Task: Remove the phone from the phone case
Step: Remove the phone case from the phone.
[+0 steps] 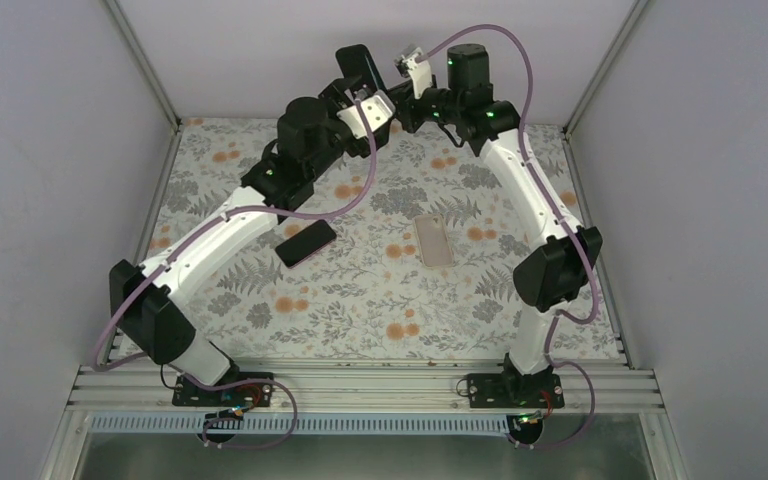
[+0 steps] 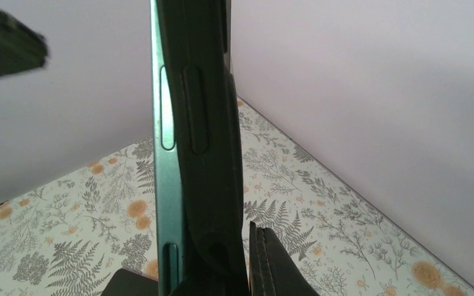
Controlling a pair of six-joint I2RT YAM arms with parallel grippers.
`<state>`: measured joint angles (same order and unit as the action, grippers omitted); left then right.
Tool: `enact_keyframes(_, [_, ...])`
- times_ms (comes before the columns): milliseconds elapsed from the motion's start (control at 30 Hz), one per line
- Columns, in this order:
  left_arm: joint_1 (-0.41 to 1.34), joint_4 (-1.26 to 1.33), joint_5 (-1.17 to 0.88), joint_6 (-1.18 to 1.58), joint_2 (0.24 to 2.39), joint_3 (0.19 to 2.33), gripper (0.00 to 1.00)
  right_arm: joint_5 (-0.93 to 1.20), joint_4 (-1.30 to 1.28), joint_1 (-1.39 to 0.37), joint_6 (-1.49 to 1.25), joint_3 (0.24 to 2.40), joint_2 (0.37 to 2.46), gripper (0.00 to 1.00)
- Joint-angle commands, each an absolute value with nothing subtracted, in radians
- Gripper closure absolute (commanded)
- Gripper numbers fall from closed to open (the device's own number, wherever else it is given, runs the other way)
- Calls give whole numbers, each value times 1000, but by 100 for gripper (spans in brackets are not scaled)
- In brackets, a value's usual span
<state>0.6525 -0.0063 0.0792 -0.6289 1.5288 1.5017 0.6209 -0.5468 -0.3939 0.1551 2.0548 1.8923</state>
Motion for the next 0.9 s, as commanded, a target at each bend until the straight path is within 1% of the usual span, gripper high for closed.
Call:
enact_keyframes(0, [656, 44, 53, -577, 1591, 1547, 11, 603, -470, -411, 108, 2098, 1882, 97])
enact_keyframes(167, [654, 4, 0, -562, 1604, 1536, 11, 593, -474, -411, 99, 2109, 1883, 97])
enact_keyframes(233, [653, 26, 3, -564, 1600, 1510, 11, 594, -476, -411, 97, 2108, 1881, 97])
enact_keyframes(500, [640, 99, 116, -540, 1611, 1489, 12, 599, -464, -414, 92, 2083, 1866, 97])
enact_keyframes(600, [637, 118, 155, -548, 1619, 1469, 15, 594, -460, -414, 90, 2071, 1860, 97])
enact_keyframes(733, [628, 150, 188, -549, 1631, 1445, 15, 613, -454, -415, 80, 2071, 1855, 97])
enact_keyframes(867, [624, 136, 202, -521, 1659, 1470, 16, 620, -452, -420, 74, 2070, 1852, 97])
